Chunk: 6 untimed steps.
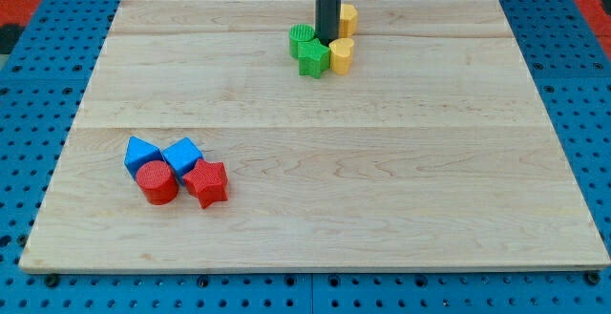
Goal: Move green circle along with green star closer towards yellow heart
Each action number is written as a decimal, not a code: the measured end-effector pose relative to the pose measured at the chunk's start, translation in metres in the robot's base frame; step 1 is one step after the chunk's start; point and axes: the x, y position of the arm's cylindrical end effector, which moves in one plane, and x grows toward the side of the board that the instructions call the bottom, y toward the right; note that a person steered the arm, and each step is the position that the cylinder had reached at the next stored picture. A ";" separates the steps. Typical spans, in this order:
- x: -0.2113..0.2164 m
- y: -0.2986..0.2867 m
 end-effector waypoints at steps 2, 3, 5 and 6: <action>-0.017 -0.016; -0.006 -0.031; -0.017 -0.052; 0.019 -0.008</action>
